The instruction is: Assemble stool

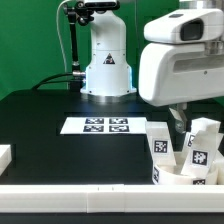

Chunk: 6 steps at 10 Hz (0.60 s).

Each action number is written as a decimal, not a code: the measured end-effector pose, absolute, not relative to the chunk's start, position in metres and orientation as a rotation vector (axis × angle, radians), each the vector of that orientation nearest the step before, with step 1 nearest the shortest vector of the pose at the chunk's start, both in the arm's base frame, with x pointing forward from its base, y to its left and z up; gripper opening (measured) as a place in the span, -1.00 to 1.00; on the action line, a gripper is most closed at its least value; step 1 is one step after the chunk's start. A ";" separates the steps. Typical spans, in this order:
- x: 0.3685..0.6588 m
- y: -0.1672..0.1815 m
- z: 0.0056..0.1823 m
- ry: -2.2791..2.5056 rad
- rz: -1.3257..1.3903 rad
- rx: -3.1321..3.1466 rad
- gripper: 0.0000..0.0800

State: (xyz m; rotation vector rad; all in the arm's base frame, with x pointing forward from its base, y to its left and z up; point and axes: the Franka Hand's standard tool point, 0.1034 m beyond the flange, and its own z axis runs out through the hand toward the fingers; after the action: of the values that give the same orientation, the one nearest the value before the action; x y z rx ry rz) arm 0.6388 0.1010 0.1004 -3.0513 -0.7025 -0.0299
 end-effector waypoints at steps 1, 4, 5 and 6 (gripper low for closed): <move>0.640 0.100 0.099 -0.836 -0.035 -3.028 0.62; 0.639 0.091 0.089 -1.095 0.006 -2.974 0.62; 0.637 0.088 0.085 -1.193 0.035 -2.948 0.62; 0.635 0.088 0.081 -1.199 0.048 -2.948 0.62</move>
Offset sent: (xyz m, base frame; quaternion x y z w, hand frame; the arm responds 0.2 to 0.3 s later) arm 0.0081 0.0031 -0.0128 0.0156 -0.0268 -0.1558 0.9873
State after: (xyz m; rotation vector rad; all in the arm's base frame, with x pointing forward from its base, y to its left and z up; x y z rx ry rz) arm 0.6351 0.0877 0.0808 -2.9485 -1.1989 0.0480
